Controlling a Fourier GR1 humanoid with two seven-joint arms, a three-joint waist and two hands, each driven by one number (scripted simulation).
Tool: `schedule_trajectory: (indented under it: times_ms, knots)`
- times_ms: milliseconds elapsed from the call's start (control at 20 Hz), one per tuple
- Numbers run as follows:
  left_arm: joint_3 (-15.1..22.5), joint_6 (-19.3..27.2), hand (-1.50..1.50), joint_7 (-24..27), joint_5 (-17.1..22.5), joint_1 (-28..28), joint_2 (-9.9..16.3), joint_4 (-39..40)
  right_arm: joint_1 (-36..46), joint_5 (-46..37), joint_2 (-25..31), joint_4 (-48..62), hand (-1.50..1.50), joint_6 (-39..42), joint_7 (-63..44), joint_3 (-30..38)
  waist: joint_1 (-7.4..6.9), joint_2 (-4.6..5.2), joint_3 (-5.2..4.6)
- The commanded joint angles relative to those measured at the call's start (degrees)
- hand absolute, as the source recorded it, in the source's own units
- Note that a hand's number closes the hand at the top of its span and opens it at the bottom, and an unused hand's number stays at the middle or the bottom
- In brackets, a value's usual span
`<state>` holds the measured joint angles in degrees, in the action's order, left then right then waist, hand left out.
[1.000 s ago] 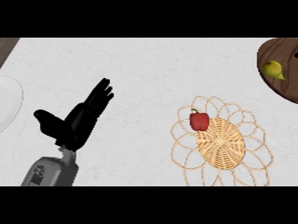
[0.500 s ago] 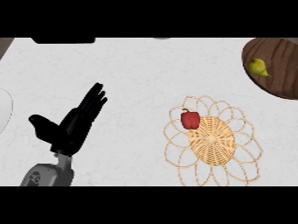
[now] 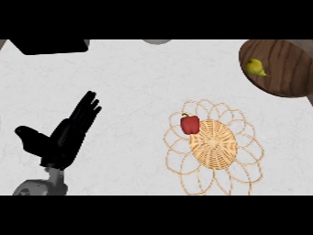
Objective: Pick the pear from the placemat and place it in the bowl
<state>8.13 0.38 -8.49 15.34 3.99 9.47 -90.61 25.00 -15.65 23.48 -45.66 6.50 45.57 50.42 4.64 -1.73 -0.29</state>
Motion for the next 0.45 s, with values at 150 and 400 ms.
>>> schedule_trajectory:
  times_ms: [150, 400]
  knots:
    - [-1.0, 1.5, 0.00, -0.5, -0.2, -1.1, 0.1, -1.4, -22.8, 2.0, -11.2, -12.9, 1.50, 8.2, 9.6, -0.7, 2.34, -0.09, -0.06]
    - [-0.1, 1.9, 0.00, -0.2, -1.2, -1.5, -0.4, -1.9, -40.3, -0.1, -19.7, -22.4, 1.50, 13.1, 14.6, -4.8, 1.35, 0.58, -0.09]
